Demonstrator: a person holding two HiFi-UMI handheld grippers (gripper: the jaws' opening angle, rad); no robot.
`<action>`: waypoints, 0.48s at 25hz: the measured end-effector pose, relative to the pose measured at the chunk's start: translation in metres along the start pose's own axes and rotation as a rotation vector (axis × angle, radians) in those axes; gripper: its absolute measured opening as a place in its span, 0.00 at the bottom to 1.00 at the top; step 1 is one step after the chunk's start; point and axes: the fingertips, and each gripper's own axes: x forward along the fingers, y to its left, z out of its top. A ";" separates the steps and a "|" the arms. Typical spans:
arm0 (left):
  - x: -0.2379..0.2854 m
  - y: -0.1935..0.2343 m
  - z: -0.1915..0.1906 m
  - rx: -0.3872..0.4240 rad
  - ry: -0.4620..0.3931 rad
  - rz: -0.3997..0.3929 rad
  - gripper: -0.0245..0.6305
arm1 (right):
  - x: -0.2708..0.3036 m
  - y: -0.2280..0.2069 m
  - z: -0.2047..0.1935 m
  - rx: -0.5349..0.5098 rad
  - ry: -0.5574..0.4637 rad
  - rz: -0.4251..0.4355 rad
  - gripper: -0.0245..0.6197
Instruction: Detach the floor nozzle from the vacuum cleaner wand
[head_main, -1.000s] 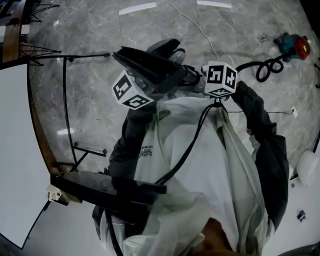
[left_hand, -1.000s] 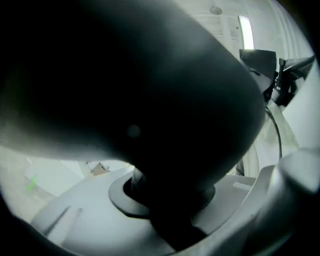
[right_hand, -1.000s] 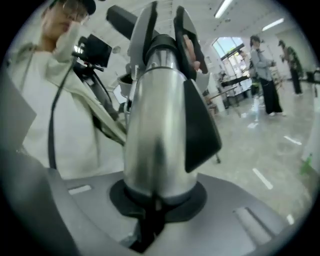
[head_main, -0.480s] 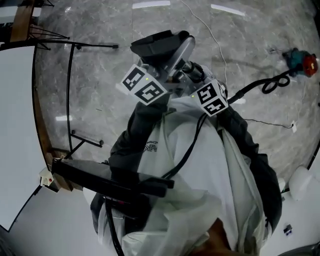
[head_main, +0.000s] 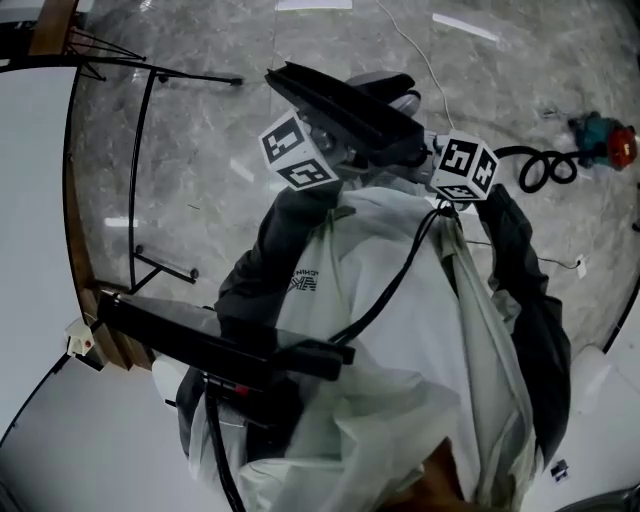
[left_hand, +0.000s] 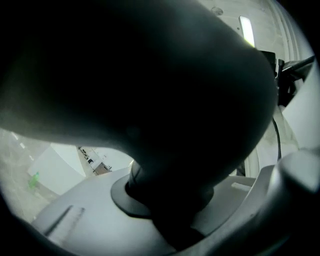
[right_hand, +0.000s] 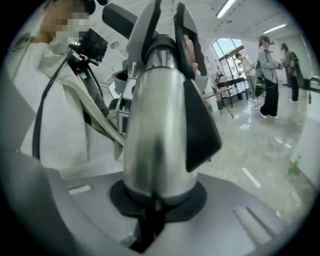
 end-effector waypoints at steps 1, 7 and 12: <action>-0.005 0.006 0.002 -0.005 -0.004 0.036 0.17 | 0.005 -0.005 0.002 0.008 0.004 -0.054 0.10; -0.027 0.035 0.023 0.042 0.044 0.380 0.16 | 0.014 -0.050 0.024 -0.012 0.005 -0.667 0.10; -0.017 0.026 0.027 0.062 0.046 0.344 0.16 | 0.008 -0.046 0.030 -0.037 -0.017 -0.657 0.10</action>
